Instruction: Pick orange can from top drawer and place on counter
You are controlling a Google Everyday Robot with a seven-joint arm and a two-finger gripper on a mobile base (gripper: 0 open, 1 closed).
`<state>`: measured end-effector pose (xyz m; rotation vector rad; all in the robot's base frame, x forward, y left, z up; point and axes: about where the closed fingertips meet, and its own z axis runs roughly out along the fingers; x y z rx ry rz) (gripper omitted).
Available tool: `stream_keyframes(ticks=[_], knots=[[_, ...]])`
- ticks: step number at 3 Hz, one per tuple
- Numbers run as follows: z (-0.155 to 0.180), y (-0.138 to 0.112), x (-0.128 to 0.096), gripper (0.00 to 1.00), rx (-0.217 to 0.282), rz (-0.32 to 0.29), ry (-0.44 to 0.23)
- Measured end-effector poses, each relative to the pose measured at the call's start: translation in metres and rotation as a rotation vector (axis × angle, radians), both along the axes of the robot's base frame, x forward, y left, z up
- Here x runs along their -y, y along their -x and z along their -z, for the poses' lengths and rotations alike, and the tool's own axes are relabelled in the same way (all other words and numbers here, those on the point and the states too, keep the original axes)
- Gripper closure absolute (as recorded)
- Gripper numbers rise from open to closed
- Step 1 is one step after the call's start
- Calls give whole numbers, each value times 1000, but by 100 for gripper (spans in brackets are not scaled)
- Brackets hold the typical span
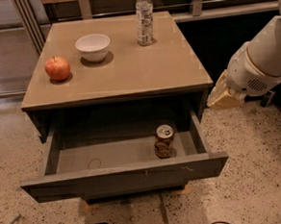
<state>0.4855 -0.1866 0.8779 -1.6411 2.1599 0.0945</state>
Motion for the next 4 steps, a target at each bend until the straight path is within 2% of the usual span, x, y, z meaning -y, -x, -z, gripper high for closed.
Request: stream_keyframes(ticks=[1, 2, 3, 4], knots=[[45, -14, -10, 100, 8, 20, -130], [70, -24, -21, 100, 0, 29, -232], [99, -30, -38, 100, -10, 22, -370], [102, -30, -34, 100, -13, 20, -363]])
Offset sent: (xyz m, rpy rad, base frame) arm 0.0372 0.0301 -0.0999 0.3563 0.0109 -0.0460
